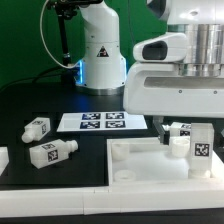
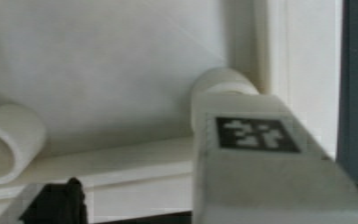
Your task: Assemble one leg
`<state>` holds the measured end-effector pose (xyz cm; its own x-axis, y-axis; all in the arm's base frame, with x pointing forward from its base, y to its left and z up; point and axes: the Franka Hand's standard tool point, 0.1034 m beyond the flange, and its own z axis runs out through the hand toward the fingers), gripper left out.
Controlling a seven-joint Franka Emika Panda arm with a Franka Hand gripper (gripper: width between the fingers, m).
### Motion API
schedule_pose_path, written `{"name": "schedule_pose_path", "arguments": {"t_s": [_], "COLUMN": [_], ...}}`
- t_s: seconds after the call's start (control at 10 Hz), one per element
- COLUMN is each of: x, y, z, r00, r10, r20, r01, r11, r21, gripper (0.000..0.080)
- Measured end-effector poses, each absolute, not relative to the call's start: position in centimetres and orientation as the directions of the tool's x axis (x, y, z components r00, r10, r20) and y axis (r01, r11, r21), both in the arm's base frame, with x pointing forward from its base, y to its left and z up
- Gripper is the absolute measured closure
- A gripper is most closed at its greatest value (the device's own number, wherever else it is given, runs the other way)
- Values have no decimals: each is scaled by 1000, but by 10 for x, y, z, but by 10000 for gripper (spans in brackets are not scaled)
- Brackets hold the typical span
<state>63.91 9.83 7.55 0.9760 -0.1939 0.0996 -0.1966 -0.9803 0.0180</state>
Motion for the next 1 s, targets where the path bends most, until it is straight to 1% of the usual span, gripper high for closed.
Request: {"name": "schedule_pose_path", "arguments": {"t_s": [0.1, 0.2, 0.3, 0.5, 0.6, 0.7, 0.9, 1.0], "x": [639, 639, 639, 639, 639, 638, 641, 645], "y": [98, 98, 98, 98, 98, 98, 99, 96], "z": [75, 75, 75, 74, 74, 74, 73, 72], "r00": [974, 972, 964, 911, 901, 852, 735, 627], "r10": [-205, -211, -247, -399, -423, -514, -672, -776], "r20": [100, 101, 101, 100, 100, 98, 86, 73], "r01": [-207, -214, -250, -401, -424, -515, -673, -776], "r11": [-978, -977, -968, -916, -906, -857, -739, -630], "r21": [17, 16, 13, -3, -6, -16, -23, -36], "gripper": [407, 407, 514, 514, 514, 514, 514, 514]}}
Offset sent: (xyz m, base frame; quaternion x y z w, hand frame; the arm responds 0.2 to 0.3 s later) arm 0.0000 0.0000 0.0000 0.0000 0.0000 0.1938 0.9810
